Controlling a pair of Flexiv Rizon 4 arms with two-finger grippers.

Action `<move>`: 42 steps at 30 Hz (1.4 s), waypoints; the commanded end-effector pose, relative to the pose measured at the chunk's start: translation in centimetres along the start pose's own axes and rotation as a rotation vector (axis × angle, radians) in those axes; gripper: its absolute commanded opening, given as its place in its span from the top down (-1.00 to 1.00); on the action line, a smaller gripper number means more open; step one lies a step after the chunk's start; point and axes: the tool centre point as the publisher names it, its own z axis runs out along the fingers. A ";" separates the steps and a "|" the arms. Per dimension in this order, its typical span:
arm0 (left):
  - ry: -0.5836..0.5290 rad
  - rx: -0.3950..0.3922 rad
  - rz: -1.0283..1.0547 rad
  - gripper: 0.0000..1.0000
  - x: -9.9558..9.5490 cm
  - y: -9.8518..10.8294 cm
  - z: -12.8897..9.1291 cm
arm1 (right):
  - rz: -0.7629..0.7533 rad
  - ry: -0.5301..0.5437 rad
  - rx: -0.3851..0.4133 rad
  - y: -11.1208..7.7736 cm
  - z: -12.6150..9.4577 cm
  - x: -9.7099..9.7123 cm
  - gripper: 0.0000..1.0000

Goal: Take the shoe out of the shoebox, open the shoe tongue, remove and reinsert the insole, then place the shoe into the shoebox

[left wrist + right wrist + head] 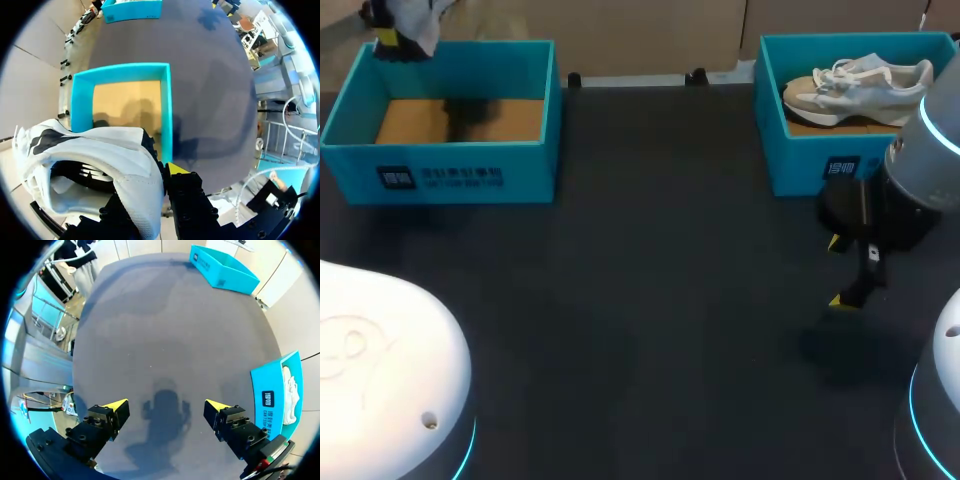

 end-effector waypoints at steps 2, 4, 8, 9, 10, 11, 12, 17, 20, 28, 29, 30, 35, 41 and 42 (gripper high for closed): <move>-0.003 0.038 0.034 1.00 -1.5 2.4 1.3 | 0.000 -0.002 0.000 -0.1 0.0 0.1 -1.00; -0.005 0.040 0.068 1.00 -1.7 2.8 1.4 | 0.000 -0.002 0.000 -0.1 0.0 0.1 -1.00; -0.018 0.025 0.157 1.00 -2.1 3.7 1.6 | 0.000 -0.002 0.000 -0.1 0.0 0.1 -1.00; -0.020 0.003 0.190 1.00 -2.2 3.8 1.6 | 0.000 -0.002 0.000 -0.1 0.0 0.1 -1.00; -0.024 -0.020 0.228 1.00 -2.2 3.9 1.7 | 0.000 -0.002 0.000 -0.1 0.0 0.1 -1.00; -0.023 -0.028 0.274 1.00 -2.2 4.0 1.8 | 0.000 -0.002 0.000 -0.1 0.0 0.1 -1.00; -0.025 -0.038 0.335 1.00 -2.1 4.2 1.9 | 0.000 -0.002 0.000 -0.1 0.0 0.1 -1.00; -0.031 -0.223 0.753 1.00 -0.8 5.1 2.4 | 0.000 -0.002 0.000 -0.1 0.0 0.1 -1.00; -0.031 -0.223 0.753 1.00 -0.8 5.1 2.4 | 0.000 -0.002 0.000 -0.1 0.0 0.1 -1.00; -0.031 -0.223 0.753 1.00 -0.8 5.1 2.4 | 0.000 -0.002 0.000 -0.1 0.0 0.1 -1.00; -0.031 -0.223 0.753 1.00 -0.8 5.1 2.4 | 0.000 -0.002 0.000 -0.1 0.0 0.1 -1.00; -0.031 -0.223 0.753 1.00 -0.8 5.1 2.4 | 0.000 -0.002 0.000 -0.1 0.0 0.1 -1.00; -0.052 -0.264 0.943 1.00 -3.9 6.8 2.7 | 0.000 -0.002 0.000 -0.1 0.0 0.1 -1.00; -0.024 -0.281 1.296 1.00 -6.5 9.5 3.3 | 0.000 -0.002 0.000 -0.1 0.0 0.1 -1.00; -0.008 -0.281 1.335 1.00 -7.2 10.0 3.7 | 0.000 -0.002 0.000 -0.1 0.0 0.1 -1.00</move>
